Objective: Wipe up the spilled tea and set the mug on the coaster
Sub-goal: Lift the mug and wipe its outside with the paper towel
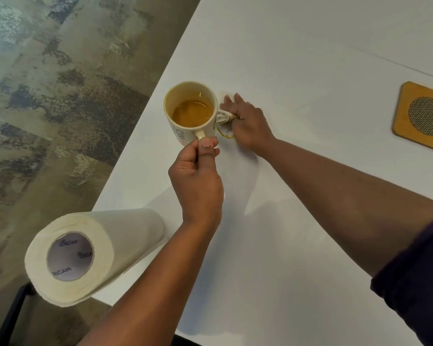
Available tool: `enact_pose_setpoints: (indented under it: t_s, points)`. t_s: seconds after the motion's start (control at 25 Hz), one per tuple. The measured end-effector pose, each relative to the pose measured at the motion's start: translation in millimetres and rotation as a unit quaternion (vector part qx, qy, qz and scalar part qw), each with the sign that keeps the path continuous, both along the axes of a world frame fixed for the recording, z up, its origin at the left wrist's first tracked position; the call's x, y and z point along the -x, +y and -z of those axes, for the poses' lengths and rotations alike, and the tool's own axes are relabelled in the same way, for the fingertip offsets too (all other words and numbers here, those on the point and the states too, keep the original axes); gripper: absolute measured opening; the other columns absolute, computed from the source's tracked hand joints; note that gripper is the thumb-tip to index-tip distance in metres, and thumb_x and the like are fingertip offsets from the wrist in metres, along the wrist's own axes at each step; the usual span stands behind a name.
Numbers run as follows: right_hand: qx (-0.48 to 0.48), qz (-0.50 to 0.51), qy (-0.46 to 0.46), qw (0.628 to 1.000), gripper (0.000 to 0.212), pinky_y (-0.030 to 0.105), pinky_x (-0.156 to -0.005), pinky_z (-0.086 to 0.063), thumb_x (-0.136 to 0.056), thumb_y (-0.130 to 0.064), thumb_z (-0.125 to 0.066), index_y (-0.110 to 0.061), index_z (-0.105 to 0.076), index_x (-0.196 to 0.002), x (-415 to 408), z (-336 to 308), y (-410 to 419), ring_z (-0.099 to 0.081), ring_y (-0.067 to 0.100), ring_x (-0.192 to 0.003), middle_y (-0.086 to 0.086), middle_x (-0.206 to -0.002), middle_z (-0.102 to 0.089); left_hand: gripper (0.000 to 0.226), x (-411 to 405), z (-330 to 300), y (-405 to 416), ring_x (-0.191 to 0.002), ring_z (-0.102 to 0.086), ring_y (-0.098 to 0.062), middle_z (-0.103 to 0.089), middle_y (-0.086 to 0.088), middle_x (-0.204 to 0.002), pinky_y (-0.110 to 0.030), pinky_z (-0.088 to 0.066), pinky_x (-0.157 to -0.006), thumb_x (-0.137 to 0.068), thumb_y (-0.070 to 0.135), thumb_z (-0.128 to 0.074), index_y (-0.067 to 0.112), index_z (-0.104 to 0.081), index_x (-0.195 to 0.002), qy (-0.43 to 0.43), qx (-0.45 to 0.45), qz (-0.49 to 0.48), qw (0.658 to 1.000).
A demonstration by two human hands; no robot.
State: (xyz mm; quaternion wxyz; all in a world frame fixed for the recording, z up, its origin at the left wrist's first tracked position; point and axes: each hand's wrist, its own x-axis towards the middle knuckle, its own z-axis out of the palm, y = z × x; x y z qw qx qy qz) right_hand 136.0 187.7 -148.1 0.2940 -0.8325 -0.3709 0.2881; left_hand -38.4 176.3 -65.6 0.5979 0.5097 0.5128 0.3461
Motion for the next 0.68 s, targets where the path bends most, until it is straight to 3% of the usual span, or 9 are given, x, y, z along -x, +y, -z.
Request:
enact_pose_setpoints:
  t_s: [0.12,0.24,0.32,0.44,0.48,0.56,0.68]
  points:
    - [0.002,-0.095,-0.012,0.995,0.044,0.033,-0.121,-0.024,-0.097,-0.001,-0.050,-0.021,-0.064,-0.134,5,-6,-22,-0.031,0.018,-0.149,0.007,-0.156,-0.043,0.017,-2,-1,3,-0.092,-0.072,-0.014,-0.075,0.019,-0.086,-0.014,-0.053,-0.077,-0.102,0.027,-0.060,0.034,-0.074,-0.095,-0.003,-0.006,0.004,1.000]
    - [-0.009,-0.124,0.018,0.992,0.043,0.028,-0.119,-0.029,-0.094,0.008,-0.048,-0.016,-0.072,-0.121,4,-12,-52,-0.039,0.013,-0.143,0.004,-0.142,-0.059,0.017,-2,-3,4,-0.092,-0.072,-0.014,-0.076,0.019,-0.089,-0.019,-0.055,-0.081,-0.102,0.025,-0.060,0.032,-0.074,-0.096,-0.013,-0.010,0.007,1.000]
    - [-0.013,-0.075,0.080,0.994,0.041,0.026,-0.112,-0.038,-0.089,0.011,-0.048,-0.009,-0.076,-0.111,0,-22,-62,-0.053,0.012,-0.131,0.006,-0.129,-0.068,0.015,-3,-5,2,-0.093,-0.072,-0.015,-0.075,0.018,-0.090,-0.022,-0.056,-0.085,-0.102,0.025,-0.060,0.030,-0.074,-0.097,-0.011,-0.011,0.008,1.000]
    - [-0.119,0.130,0.229,0.958,0.039,0.025,-0.080,-0.054,-0.078,0.013,-0.051,-0.014,-0.076,-0.088,-15,-40,-64,-0.069,0.006,-0.084,-0.005,-0.085,-0.076,0.015,-1,-1,1,-0.091,-0.072,-0.016,-0.076,0.009,-0.094,-0.022,-0.057,-0.085,-0.102,0.024,-0.060,0.024,-0.075,-0.099,-0.024,-0.017,0.009,1.000]
    - [-0.145,0.185,0.247,0.940,0.043,0.027,-0.076,-0.055,-0.078,0.014,-0.049,-0.020,-0.073,-0.088,-22,-44,-65,-0.068,0.008,-0.082,-0.008,-0.084,-0.075,0.015,-1,1,1,-0.090,-0.072,-0.015,-0.076,0.008,-0.095,-0.021,-0.056,-0.083,-0.102,0.024,-0.060,0.025,-0.075,-0.100,-0.021,-0.018,0.008,1.000]
    - [-0.159,0.240,0.290,0.913,0.047,0.033,-0.077,-0.058,-0.079,0.013,-0.046,-0.023,-0.067,-0.104,-36,-46,-69,-0.067,0.017,-0.097,-0.004,-0.102,-0.071,0.014,0,3,0,-0.091,-0.072,-0.014,-0.076,0.007,-0.099,-0.018,-0.056,-0.081,-0.102,0.026,-0.060,0.025,-0.074,-0.102,-0.012,-0.014,0.006,1.000]
    - [-0.122,0.267,0.310,0.904,0.054,0.031,-0.069,-0.059,-0.081,0.010,-0.046,-0.025,-0.053,-0.122,-45,-46,-74,-0.063,0.018,-0.103,-0.003,-0.115,-0.061,0.016,2,4,-2,-0.093,-0.072,-0.013,-0.075,0.006,-0.101,-0.018,-0.057,-0.083,-0.102,0.027,-0.060,0.023,-0.075,-0.105,-0.001,-0.012,0.007,1.000]
